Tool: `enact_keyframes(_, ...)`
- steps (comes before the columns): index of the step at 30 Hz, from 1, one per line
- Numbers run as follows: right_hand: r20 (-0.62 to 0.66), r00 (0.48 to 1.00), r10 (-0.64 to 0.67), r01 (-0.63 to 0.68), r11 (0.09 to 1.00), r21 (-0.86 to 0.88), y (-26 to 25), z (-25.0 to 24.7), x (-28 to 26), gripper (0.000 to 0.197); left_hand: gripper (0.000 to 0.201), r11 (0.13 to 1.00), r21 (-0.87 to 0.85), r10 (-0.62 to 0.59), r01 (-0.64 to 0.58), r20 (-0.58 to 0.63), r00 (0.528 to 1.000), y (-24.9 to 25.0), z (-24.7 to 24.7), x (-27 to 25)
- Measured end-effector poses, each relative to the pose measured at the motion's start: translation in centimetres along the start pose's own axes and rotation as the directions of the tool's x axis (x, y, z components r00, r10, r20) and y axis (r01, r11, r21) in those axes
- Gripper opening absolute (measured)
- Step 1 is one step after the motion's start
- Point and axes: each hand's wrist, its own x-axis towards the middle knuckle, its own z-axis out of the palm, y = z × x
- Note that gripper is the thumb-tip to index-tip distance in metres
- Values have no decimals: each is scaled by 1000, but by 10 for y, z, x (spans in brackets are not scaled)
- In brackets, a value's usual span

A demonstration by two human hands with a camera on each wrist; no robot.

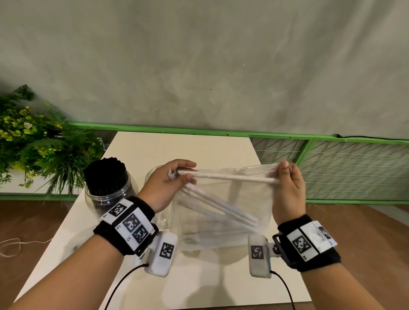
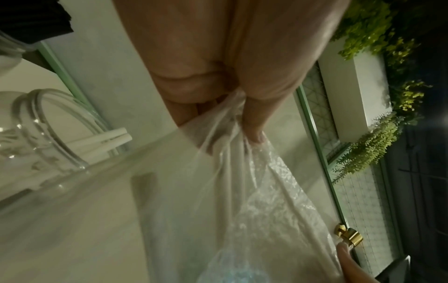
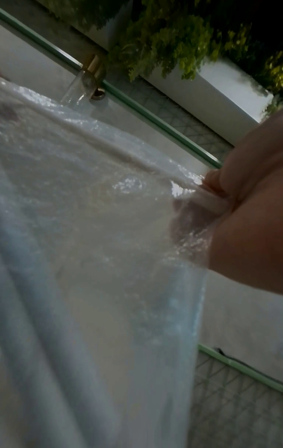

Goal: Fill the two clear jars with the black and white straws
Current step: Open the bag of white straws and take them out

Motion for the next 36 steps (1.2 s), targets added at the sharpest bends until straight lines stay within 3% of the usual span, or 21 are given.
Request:
enact_keyframes(6,53,999,-12,20,988,-151,8,-6,-2,27,19,998,53,-27,28,-22,999,-14,-4,1)
enact_keyframes(11,40,998,56,-48,982,-184,14,-12,-3,26,20,996,44,-80,84,-76,994,-21,-6,-1)
enact_keyframes(17,42,998,56,-48,983,-175,6,-11,-4,23,23,960,279,31,0,-107,994,-12,-13,-1)
enact_keyframes(23,27,999,46,-40,980,-193,5,-15,-3,22,15,970,244,58,2,-240,969,-12,-9,-5)
enact_keyframes(27,8,999,49,-46,982,-182,3,-16,-4,21,21,948,319,72,1,-217,974,-7,-10,-5)
enact_keyframes(30,21,999,30,-23,960,-280,6,-17,-4,16,19,943,333,46,23,-196,979,-6,-13,-4)
enact_keyframes(32,62,994,-95,113,888,-447,9,-16,-6,11,13,941,338,45,22,-188,981,-6,-14,-2)
enact_keyframes(33,124,971,-202,237,806,-543,8,-14,-9,14,12,943,333,42,20,-180,983,-5,-13,-1)
enact_keyframes(35,336,863,-376,500,552,-667,-1,-1,-17,33,10,951,308,36,15,-159,987,-3,-11,-1)
enact_keyframes(36,462,793,-396,603,411,-683,-5,8,-23,40,9,956,293,37,7,-146,989,-1,-8,-1)
